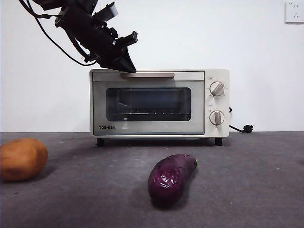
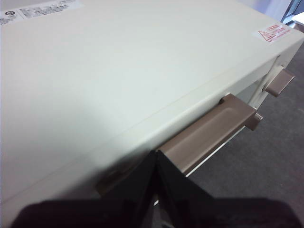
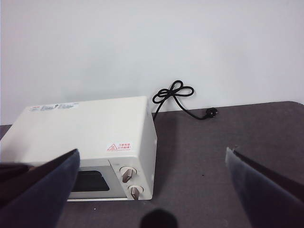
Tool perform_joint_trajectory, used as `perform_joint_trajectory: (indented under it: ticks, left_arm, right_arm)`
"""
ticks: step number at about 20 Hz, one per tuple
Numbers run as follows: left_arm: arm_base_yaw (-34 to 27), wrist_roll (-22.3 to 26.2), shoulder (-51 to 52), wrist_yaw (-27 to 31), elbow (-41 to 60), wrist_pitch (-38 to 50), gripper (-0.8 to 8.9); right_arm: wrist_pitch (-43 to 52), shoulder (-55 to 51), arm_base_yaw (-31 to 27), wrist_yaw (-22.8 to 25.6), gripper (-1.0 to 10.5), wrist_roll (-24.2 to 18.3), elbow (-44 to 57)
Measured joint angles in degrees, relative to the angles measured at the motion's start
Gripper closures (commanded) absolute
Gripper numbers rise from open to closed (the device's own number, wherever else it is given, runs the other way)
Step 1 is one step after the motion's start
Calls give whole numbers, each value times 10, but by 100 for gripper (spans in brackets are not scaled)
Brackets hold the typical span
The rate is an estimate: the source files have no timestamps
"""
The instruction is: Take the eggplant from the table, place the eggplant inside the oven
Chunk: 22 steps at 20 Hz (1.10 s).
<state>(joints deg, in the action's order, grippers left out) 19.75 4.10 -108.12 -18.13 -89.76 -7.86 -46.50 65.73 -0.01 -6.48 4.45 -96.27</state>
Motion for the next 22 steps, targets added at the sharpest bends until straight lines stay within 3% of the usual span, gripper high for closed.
perform_joint_trajectory:
  ticks: [13,22]
  left_arm:
    - [10,31,-1,-5,-17,-60,820]
    - [44,35,1,-50,-17,-124,820]
  right_arm:
    - [-2,0,0,0,285,0,0]
    - [-2,0,0,0,285,0,0]
